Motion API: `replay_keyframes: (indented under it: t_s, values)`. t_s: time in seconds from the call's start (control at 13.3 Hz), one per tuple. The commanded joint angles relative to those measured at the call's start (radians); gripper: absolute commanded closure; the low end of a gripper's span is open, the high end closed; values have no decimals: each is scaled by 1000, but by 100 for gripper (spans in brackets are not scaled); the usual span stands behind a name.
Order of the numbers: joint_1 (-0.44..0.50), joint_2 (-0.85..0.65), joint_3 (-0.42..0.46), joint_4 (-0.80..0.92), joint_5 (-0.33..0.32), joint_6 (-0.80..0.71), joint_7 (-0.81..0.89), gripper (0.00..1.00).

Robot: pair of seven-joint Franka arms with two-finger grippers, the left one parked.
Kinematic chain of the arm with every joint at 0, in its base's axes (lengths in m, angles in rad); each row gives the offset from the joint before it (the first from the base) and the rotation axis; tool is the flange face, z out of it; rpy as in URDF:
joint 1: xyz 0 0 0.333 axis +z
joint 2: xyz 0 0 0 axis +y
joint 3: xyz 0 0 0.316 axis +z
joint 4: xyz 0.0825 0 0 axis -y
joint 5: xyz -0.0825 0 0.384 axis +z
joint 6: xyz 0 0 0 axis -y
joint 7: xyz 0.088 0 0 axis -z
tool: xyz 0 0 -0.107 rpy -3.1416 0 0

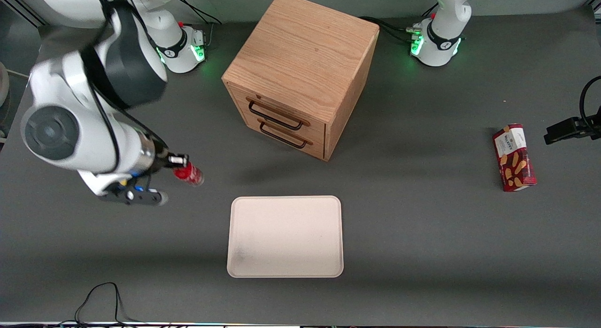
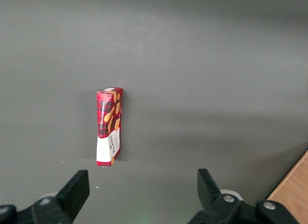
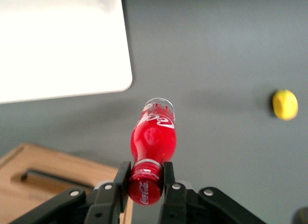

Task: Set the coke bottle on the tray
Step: 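Lift the bottle and carry it to the white tray's corner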

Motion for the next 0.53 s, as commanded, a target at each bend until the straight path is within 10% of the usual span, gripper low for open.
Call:
replay_keyframes:
  t_s: [0.0,0.45]
  values:
    - [-6,93,17,89,-2,103,88,100]
    - [-6,247,39,94,-2,401,140,100]
